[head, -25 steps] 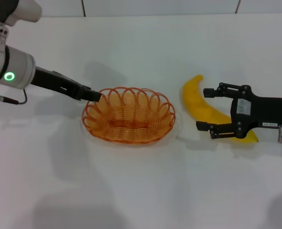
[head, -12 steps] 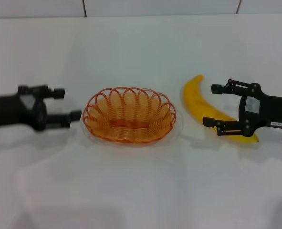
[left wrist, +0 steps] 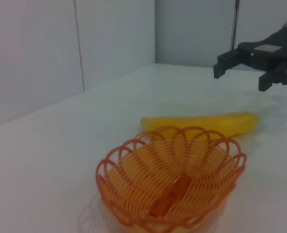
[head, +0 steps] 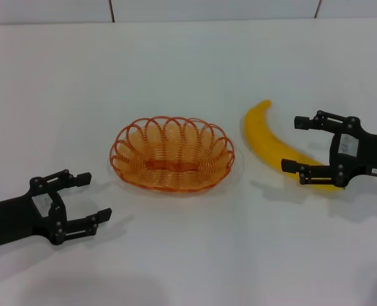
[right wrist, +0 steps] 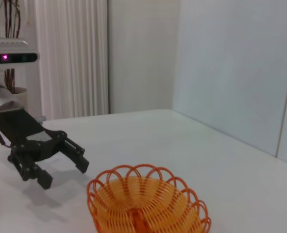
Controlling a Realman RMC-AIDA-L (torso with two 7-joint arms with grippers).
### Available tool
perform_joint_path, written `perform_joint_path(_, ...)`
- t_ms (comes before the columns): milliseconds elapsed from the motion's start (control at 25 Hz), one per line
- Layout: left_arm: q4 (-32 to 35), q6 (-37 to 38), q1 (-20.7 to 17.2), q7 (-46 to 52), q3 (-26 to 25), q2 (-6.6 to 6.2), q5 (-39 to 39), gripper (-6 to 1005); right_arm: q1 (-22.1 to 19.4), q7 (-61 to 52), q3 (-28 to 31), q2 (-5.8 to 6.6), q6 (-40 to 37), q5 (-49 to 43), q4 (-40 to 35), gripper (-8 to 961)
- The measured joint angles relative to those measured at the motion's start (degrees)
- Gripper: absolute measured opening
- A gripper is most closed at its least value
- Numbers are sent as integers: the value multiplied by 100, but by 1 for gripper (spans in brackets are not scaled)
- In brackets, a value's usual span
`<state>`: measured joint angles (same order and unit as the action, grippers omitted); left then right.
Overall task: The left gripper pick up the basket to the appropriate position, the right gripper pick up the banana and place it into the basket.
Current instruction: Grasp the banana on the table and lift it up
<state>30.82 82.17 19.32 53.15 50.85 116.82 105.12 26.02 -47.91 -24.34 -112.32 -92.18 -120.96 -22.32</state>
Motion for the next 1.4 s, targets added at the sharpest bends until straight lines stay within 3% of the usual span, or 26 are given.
perform_joint_path(360,-47,27,25,-92,-9,10,-125,818,84,-46,-104,-32,424,-118,24,801)
perform_joint_path(720,-54,28,36,-82,-14,16,-155,818,306,-690,-227,-277,1524,-165,40,797)
perform_joint_path(1000,-58,38,21,-83,-14,15,-227,818,344,-1336,-560,-271,1555,-165,9,794)
perform_joint_path(1400,-59,54,-5,-95,-14,7,-291,818,349,-1463,-589,-285,1874,-142,44,790)
